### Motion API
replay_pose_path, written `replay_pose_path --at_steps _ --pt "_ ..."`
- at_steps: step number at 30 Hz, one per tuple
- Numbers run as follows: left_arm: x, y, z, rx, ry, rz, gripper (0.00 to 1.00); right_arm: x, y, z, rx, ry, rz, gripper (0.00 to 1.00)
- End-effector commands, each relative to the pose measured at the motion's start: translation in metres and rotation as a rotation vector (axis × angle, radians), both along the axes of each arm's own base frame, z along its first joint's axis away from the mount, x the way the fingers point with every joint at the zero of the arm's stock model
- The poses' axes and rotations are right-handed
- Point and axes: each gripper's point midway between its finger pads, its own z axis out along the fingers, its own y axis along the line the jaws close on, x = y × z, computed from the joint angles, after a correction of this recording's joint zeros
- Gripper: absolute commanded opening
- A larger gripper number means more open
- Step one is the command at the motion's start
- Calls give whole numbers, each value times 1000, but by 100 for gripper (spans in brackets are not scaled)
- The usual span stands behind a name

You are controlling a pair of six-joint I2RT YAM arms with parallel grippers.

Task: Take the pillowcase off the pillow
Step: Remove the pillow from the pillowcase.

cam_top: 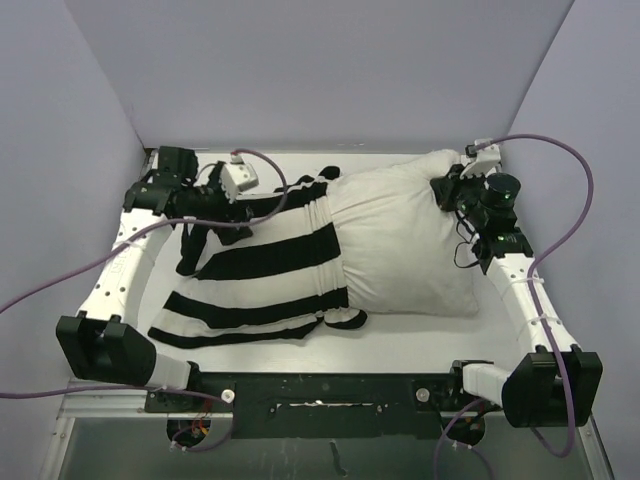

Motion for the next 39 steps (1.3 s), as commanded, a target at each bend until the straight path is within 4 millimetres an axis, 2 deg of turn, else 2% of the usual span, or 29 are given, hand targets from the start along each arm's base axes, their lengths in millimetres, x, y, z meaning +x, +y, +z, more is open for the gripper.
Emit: replay_pose_path --at_steps 1,4,7,10,14,18,20,24,30,34,39 --pt "-38 -14 -9 110 -64 -167 98 -2 -21 -16 -41 67 -110 0" --pt "-60 -23 -23 165 -19 -257 98 -2 -34 -36 -76 159 -168 0" --pt "-78 -46 -9 187 -151 -370 98 0 -44 -50 -78 261 -234 0" --pt "-103 -79 1 298 -306 -576 98 2 -48 -62 -46 365 -287 0" --pt "-147 -118 10 383 -457 -877 98 6 -39 -59 -7 373 -289 0" --pt "-193 -141 -10 493 -539 -1169 98 9 -24 -47 3 369 -278 0" --pt "-205 -153 -24 522 -554 -1251 98 10 -18 -40 13 366 -274 0" --pt "-208 -168 -54 578 -589 -1356 96 10 -11 -25 34 367 -262 0" --pt "-199 -169 -98 686 -608 -1441 87 8 0 -8 49 354 -229 0" --pt "-192 -188 -106 705 -684 -1437 86 6 9 1 48 344 -201 0" --pt "-186 -200 -111 722 -785 -1438 89 5 14 -2 47 355 -181 0"
